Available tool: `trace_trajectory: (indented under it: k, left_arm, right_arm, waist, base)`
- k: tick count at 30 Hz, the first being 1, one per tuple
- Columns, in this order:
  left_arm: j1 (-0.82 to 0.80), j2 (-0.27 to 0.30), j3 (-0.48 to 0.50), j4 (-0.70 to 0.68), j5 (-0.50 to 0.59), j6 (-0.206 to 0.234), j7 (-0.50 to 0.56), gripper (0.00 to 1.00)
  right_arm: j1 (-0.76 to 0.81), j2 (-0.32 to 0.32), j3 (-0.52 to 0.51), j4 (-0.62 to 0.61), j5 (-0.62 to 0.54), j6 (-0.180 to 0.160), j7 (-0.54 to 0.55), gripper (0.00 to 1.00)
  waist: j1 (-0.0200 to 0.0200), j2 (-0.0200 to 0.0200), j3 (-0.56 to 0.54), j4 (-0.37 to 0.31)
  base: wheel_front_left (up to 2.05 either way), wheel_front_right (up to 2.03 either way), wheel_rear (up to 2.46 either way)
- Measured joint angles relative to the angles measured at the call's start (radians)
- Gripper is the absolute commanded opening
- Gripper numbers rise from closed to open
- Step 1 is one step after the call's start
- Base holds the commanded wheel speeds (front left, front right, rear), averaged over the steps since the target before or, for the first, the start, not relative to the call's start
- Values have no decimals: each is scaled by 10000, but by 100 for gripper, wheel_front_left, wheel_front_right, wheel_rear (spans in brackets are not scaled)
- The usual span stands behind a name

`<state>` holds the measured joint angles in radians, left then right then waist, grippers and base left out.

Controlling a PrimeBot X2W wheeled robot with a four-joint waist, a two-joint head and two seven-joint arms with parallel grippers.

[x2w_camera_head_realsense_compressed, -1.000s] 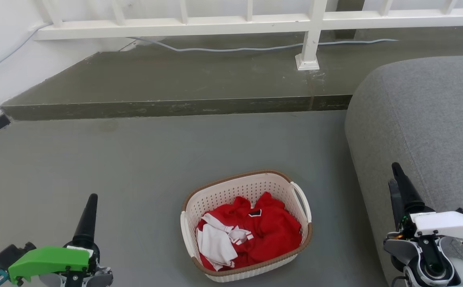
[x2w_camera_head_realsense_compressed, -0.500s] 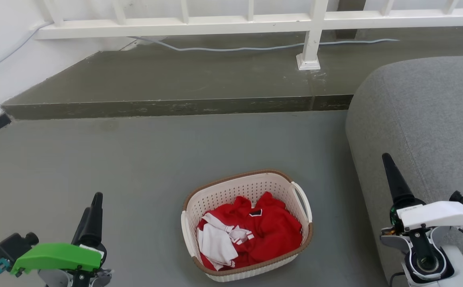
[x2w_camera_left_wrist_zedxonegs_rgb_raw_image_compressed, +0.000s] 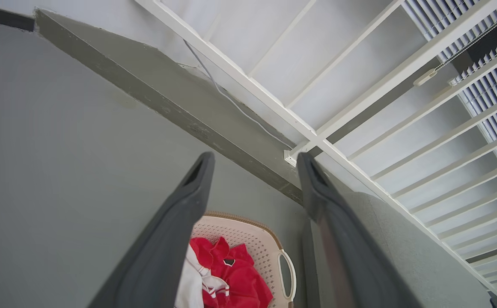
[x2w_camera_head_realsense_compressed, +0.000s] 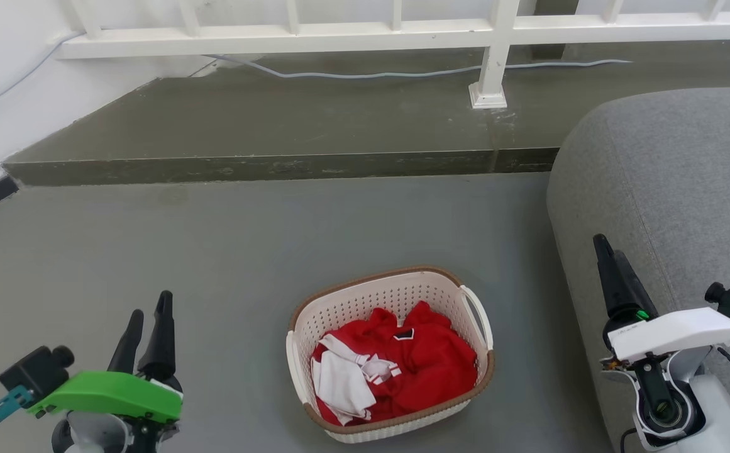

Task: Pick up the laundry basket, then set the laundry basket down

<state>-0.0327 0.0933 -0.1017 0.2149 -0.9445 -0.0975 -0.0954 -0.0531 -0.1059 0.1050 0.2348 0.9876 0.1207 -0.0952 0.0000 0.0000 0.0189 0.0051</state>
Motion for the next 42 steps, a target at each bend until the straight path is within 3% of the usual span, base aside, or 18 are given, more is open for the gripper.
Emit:
trace_trajectory:
  k: [42]
  left_arm:
    - [-237, -174, -554, -585, 5641, 6, -1373, 100]
  right_arm:
    - [-91, 186, 399, -209, -6381, -393, -1381, 100]
  waist:
    - [0, 0, 3, 114]
  base:
    - [0, 0, 0]
